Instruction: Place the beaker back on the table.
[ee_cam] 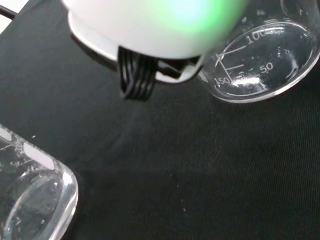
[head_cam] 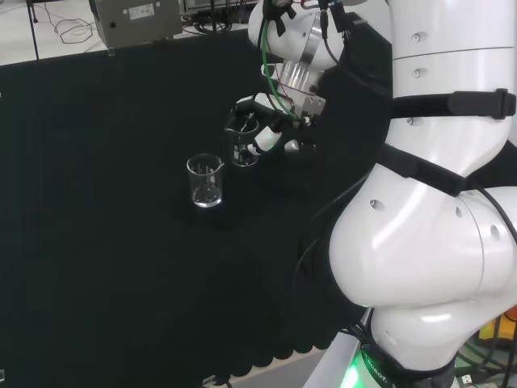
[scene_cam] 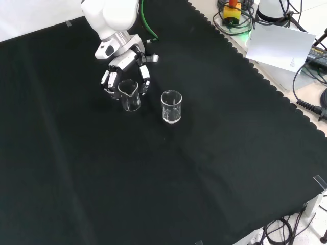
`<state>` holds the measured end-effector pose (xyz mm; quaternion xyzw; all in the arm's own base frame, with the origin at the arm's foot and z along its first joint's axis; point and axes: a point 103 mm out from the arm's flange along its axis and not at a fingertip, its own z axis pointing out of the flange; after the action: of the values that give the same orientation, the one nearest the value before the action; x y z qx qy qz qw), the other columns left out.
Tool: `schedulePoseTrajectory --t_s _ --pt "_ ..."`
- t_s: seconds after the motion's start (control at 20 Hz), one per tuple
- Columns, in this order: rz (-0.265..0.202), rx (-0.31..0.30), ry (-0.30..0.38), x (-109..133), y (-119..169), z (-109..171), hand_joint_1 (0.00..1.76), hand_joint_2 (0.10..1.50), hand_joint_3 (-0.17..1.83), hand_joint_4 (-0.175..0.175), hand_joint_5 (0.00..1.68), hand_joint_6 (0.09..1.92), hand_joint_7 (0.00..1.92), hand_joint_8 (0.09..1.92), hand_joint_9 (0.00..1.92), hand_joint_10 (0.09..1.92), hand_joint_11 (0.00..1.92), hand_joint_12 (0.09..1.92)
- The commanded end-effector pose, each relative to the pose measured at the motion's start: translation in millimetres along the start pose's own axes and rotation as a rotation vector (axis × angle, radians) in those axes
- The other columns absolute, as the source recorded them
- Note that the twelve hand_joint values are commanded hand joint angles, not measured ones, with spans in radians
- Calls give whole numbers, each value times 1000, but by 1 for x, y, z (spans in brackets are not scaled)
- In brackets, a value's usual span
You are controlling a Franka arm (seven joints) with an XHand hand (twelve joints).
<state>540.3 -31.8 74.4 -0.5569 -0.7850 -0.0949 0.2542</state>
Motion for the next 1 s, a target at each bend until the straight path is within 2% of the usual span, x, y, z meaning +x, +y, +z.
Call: schedulePoseTrajectory --t_s 0.05,0.25,0.45,0.6,0.85,1.0 --pt "9 34 -41 5 -1 -1 1096 440 724 -82 356 679 440 846 926 87 240 1393" --pt "14 14 -45 11 -6 -15 1081 446 709 -86 344 627 397 839 877 87 210 1400" --pt "12 -19 -70 32 -13 -45 1041 457 679 -92 314 504 216 794 727 87 95 1440" --pt "10 -41 -93 42 -25 -67 1024 464 663 -95 311 439 163 779 692 87 50 1455" --pt "54 -86 -80 59 -55 -98 1005 475 647 -97 310 390 181 786 680 87 34 1459" --pt "85 -113 -86 67 -85 -115 998 485 633 -97 324 352 195 777 681 87 33 1460"
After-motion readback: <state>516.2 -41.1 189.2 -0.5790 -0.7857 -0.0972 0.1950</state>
